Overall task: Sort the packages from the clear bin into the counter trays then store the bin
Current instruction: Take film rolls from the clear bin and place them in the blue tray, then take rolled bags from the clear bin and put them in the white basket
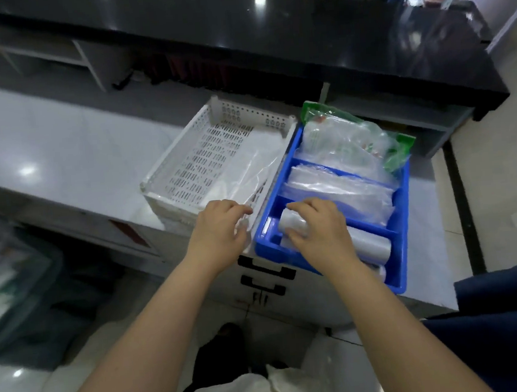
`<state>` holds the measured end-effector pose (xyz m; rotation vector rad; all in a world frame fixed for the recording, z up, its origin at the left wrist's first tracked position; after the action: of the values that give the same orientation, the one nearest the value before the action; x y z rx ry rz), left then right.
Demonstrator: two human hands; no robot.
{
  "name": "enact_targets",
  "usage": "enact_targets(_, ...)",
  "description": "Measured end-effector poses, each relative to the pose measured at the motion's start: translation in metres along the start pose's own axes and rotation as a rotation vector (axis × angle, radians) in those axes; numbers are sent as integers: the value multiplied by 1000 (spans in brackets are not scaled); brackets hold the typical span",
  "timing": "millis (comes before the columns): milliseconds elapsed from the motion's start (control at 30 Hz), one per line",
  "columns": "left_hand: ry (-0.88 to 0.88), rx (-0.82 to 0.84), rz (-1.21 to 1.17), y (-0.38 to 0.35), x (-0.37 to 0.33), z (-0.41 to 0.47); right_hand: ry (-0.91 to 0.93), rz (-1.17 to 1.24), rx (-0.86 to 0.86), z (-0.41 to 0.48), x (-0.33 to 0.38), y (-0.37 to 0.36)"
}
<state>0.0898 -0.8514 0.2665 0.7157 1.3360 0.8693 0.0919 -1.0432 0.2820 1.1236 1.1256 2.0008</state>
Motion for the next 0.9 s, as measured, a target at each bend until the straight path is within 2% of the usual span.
enact_targets(233,235,-94,79,73,106,-20,328,55,74,82,129,-62)
enact_targets(500,548,-220,201,197,318,-79,739,75,239,164,350,-193)
enact_targets(600,619,-213,279,234,390,-102,876,72,265,185,428,-246)
enact_targets(733,731,-180,335,265,465,-126,958,78,336,204,503,-308)
enact_targets(900,905,-161,300,280,540,-145,1042,107,469,227,564,-368)
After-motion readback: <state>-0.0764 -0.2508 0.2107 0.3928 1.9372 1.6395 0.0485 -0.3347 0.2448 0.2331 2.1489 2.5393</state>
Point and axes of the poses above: each hand's wrist, its own z-axis towards the middle knuckle, its own y-axis out of the back of the hand, x = y × z, the point moved 5 cm from there along z, towards the middle knuckle, and after that the axes turned 12 degrees about y, right-handed, at the moved point
